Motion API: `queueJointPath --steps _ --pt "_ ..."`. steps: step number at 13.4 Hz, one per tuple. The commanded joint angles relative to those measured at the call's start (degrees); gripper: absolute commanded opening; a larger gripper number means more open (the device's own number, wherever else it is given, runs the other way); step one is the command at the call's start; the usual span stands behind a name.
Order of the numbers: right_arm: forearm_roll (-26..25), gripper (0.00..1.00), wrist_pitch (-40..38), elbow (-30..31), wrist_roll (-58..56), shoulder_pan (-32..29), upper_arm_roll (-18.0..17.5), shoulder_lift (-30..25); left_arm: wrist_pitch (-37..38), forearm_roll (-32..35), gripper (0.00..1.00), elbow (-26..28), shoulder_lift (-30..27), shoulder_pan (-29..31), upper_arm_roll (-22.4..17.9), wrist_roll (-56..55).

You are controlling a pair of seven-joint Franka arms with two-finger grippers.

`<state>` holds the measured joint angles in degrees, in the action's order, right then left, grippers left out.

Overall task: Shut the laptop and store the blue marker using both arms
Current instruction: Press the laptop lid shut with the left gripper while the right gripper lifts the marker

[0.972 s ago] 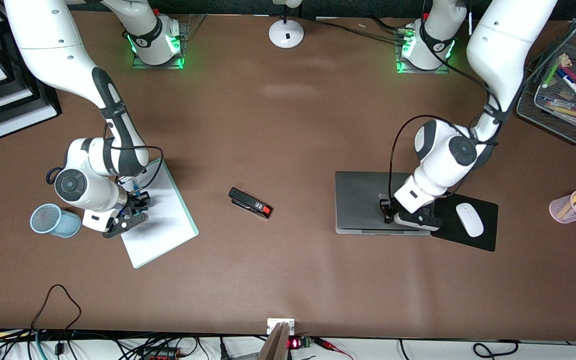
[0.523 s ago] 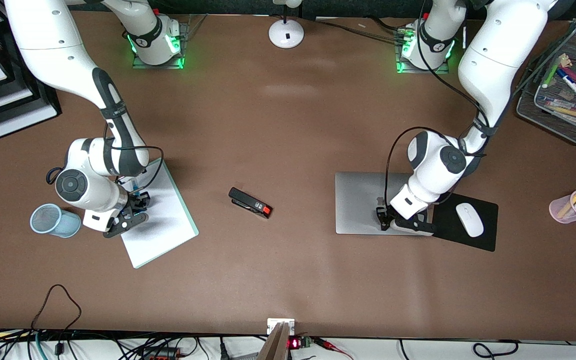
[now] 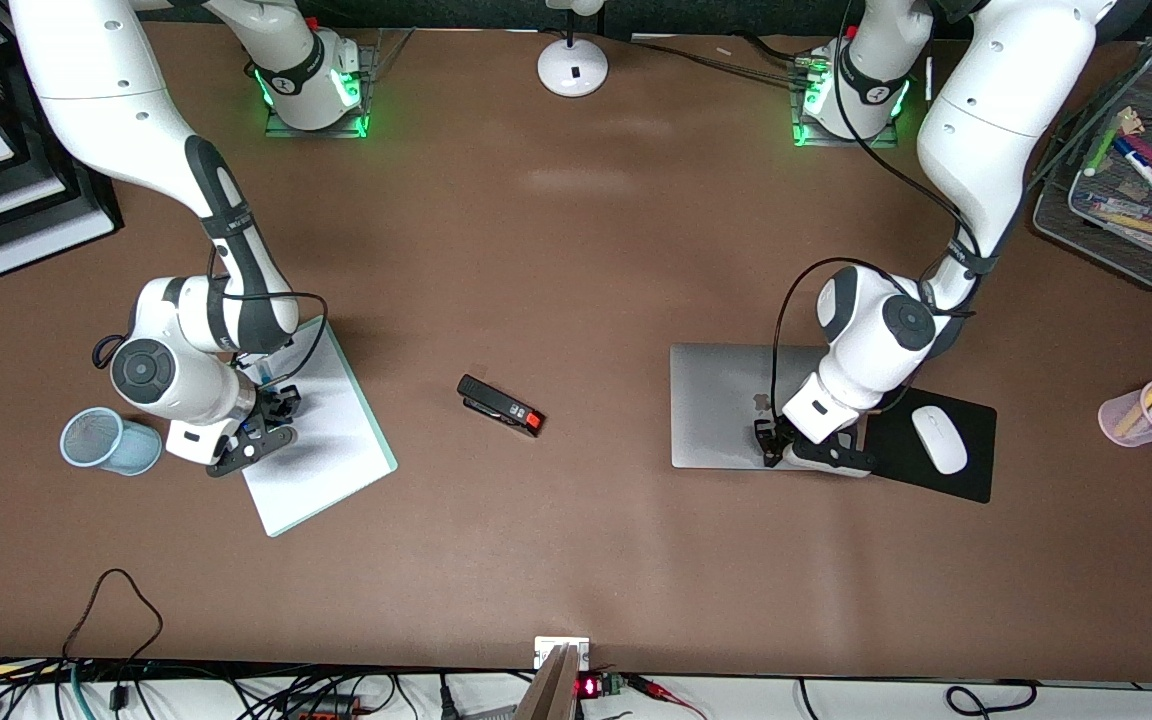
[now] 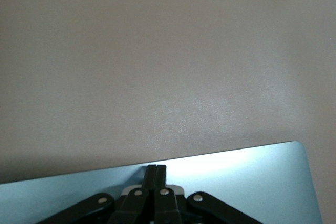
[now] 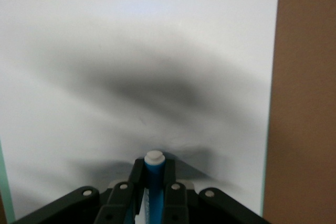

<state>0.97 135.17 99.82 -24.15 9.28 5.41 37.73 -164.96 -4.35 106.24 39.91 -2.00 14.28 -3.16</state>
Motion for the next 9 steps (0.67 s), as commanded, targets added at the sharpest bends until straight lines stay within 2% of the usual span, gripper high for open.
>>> queueJointPath --steps 1,5,9 --pt "0.7 0.06 -0.35 -0.06 -1.07 -0.05 -0.22 -4.06 9.45 1.54 0.0 -0.5 -5.26 0.16 -0.39 -0.01" --pt "0.79 0.06 -2.1 -0.06 -5.01 0.3 -1.01 -11.17 24.47 1.54 0.0 -1.2 -12.74 0.6 -0.39 0.08" --pt "1.14 0.06 -5.87 -1.54 -18.96 -1.54 -1.01 -16.63 44.23 1.54 0.01 -4.89 -19.77 2.52 -0.3 2.45"
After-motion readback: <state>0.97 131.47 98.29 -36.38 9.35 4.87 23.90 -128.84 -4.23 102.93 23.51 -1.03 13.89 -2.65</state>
